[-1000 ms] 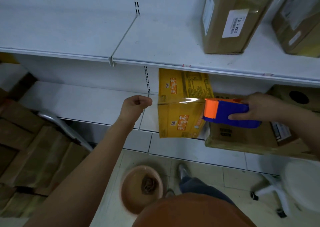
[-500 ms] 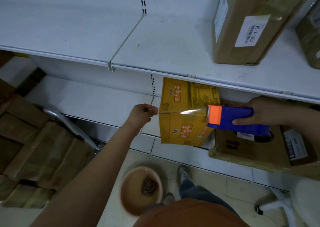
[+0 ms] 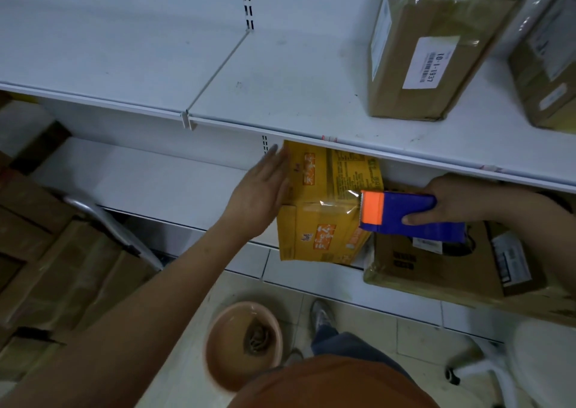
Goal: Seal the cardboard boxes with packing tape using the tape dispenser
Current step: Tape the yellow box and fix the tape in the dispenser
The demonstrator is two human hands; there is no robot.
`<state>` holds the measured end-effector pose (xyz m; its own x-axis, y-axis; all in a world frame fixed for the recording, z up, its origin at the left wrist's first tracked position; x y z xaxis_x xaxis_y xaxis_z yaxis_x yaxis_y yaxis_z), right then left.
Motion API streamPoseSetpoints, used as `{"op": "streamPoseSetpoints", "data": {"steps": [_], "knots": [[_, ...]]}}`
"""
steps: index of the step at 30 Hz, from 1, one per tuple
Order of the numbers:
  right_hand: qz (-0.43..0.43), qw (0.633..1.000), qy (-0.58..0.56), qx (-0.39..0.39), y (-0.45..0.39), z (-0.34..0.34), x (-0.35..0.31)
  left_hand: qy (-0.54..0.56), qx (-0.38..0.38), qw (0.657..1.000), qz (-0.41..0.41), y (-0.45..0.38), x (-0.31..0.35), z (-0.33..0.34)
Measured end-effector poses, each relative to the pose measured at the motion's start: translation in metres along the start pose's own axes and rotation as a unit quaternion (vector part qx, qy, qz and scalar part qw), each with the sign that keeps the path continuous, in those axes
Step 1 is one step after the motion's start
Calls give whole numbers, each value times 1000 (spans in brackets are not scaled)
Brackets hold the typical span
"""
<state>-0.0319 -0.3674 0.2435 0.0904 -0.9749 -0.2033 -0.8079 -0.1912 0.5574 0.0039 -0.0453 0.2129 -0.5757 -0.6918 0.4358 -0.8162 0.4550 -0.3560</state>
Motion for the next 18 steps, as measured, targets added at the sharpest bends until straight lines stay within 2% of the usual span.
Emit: {"op": "streamPoseSetpoints", "data": {"steps": [2,4,10,13,14,18], "knots": [[-3,1000,6,3,2,-1,-2,-26,-137,985,101,-1,10,23],[-5,1000,8,4,3,0,-2,-50,-207,971,113,2,2,42],[7,1000,16,-1,2,10,4,-111,-189,970,106,-4,-5,62],[5,999,42,-2,1,8,2,-157,-260,950,69,-11,7,65],[5,999,50,-2,0,7,1,-160,-262,949,69,-14,14,65],[9,999,51,-16,0,7,-1,-124,-209,964,109,-29,40,80]]}}
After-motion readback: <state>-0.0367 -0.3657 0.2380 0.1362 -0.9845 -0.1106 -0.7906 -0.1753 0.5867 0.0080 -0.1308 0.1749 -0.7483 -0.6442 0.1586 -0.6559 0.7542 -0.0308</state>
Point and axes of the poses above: each hand's wrist, its own y-axis away from the middle knuckle, its own z-axis out of the palm, x = y × z, the point moved 5 cm from there along -y, towards the middle knuckle, and after that the axes turned 9 degrees about y, right-handed, at the moved point
